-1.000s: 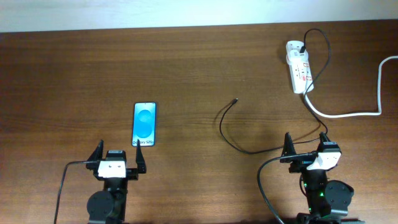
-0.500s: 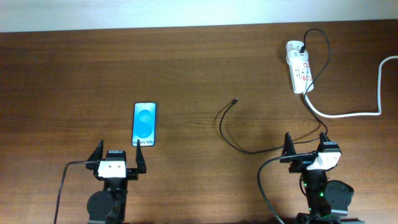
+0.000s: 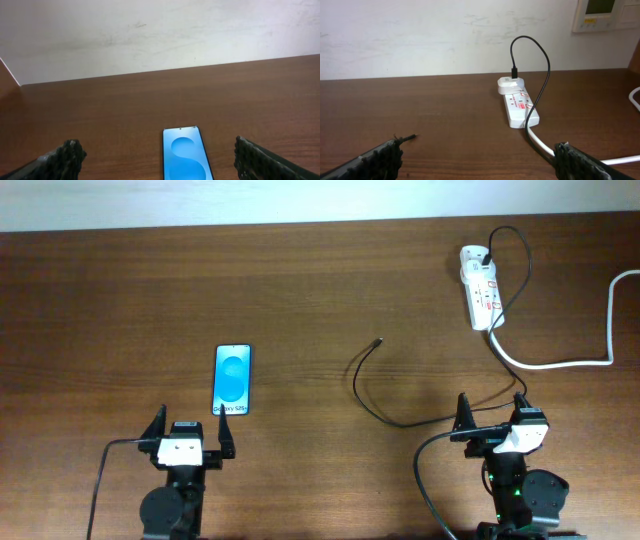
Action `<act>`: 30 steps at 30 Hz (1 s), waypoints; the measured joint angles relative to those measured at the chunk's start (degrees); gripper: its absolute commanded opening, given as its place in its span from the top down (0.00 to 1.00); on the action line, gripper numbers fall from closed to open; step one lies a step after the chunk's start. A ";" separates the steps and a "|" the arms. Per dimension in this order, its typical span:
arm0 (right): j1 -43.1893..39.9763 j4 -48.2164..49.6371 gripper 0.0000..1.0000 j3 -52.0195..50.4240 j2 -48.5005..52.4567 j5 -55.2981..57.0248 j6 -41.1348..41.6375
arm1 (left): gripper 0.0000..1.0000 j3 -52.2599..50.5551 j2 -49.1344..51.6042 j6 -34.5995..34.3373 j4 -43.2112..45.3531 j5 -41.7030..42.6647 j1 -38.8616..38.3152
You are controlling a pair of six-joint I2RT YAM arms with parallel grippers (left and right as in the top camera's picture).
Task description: Plug charger to phone and switch on socket
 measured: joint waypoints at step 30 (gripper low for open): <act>0.00 0.00 0.02 0.00 0.00 0.00 0.02 | 0.01 0.00 0.00 0.00 -0.42 5.66 0.00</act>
